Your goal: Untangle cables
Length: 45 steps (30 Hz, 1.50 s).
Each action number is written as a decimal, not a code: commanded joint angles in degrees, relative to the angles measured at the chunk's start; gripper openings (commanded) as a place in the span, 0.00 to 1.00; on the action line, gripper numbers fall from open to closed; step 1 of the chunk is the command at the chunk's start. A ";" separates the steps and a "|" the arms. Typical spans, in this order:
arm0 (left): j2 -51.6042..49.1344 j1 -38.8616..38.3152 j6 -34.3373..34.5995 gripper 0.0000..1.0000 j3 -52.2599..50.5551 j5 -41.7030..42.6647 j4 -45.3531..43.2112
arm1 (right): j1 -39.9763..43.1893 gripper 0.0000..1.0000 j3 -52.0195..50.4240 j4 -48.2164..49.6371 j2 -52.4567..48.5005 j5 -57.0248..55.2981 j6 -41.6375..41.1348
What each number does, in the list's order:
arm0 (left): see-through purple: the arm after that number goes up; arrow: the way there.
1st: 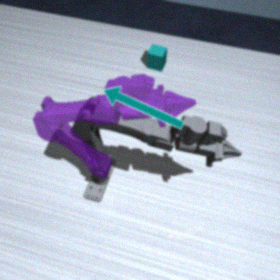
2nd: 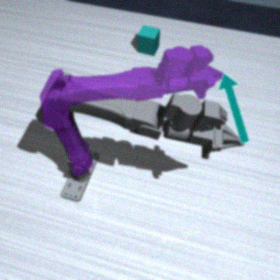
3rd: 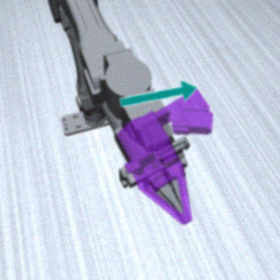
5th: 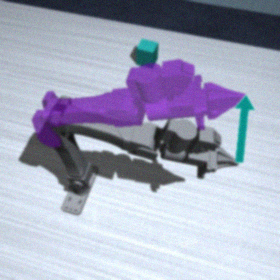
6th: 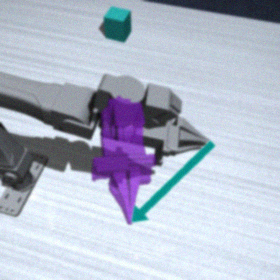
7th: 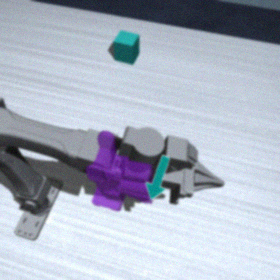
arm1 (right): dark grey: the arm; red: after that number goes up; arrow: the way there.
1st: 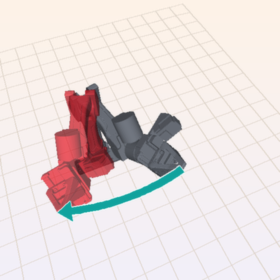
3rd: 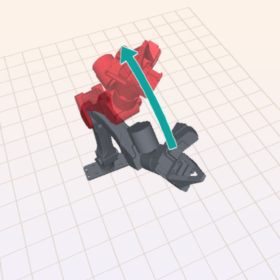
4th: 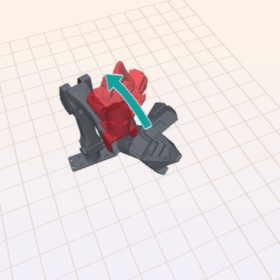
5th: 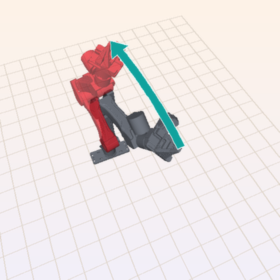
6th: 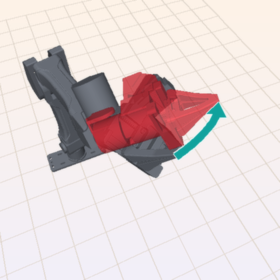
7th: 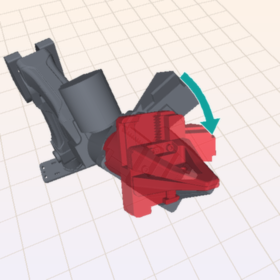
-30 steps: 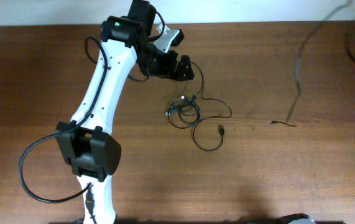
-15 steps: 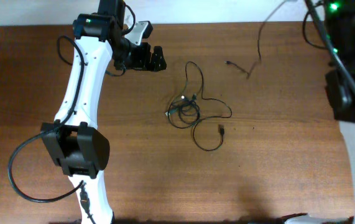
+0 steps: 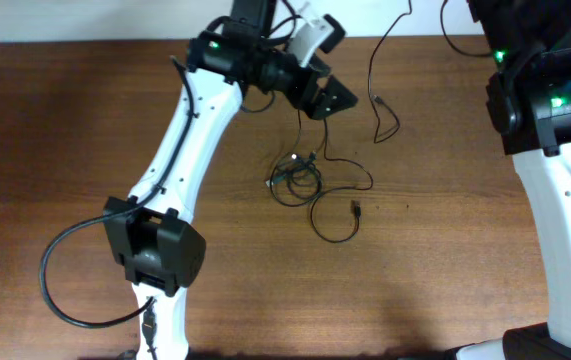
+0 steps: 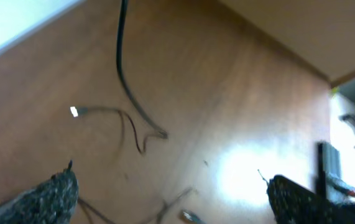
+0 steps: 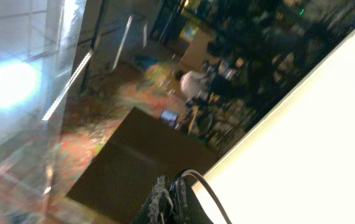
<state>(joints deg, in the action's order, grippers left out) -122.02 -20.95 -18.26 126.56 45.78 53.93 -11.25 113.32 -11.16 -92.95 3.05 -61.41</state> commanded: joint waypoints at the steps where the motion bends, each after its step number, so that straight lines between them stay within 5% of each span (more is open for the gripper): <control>1: 1.92 -1.20 0.07 0.99 0.79 -7.08 -5.40 | 0.07 0.04 0.61 0.44 1.14 6.01 -4.35; 13: 0.02 -1.84 4.98 0.97 0.79 -7.69 -21.77 | 0.04 0.04 0.61 1.79 1.14 17.79 -14.51; 16: -0.17 -1.84 4.98 0.66 0.79 -7.65 -21.81 | 0.04 0.04 0.61 1.77 1.14 19.74 -14.56; 18: -0.26 -2.19 4.98 0.61 0.79 -7.65 -21.79 | 0.00 0.04 0.61 2.10 1.14 23.32 -18.34; 20: -0.28 -2.62 4.96 0.36 0.79 -7.65 -21.79 | 0.02 0.04 0.61 2.21 1.14 23.34 -19.08; 23: -0.28 -2.97 4.98 0.24 0.79 -7.58 -21.77 | 0.00 0.04 0.59 2.16 1.14 24.83 -19.06; 24: -0.28 -2.97 4.98 0.03 0.79 -7.63 -21.75 | 0.00 0.04 0.61 2.10 1.14 25.57 -19.04; 27: -0.28 -2.78 6.29 0.00 0.79 -7.78 -21.73 | 0.13 0.04 0.59 -1.01 1.14 25.20 -17.68; 30: -0.26 -1.40 10.58 0.00 0.79 -9.35 -22.08 | 1.03 0.04 0.59 -5.88 1.14 19.12 -4.66; 33: 0.15 0.13 13.14 0.00 0.79 -3.52 -25.79 | 5.18 0.23 0.59 -21.46 1.11 8.50 1.22; 35: 0.52 1.22 14.78 0.00 0.79 -3.58 -28.94 | 9.44 0.64 0.59 -34.97 1.07 3.26 1.22; 38: 0.55 4.94 17.75 0.00 0.79 -3.82 -38.40 | 15.08 0.97 0.59 -48.81 0.83 -0.59 2.29; 45: 0.55 13.70 39.74 0.00 0.79 -16.81 -57.22 | 16.02 0.98 0.48 -57.88 0.42 -0.55 16.59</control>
<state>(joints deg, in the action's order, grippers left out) -122.04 -10.72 9.98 126.58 35.05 1.15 5.41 113.47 -66.94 -92.64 3.81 -49.89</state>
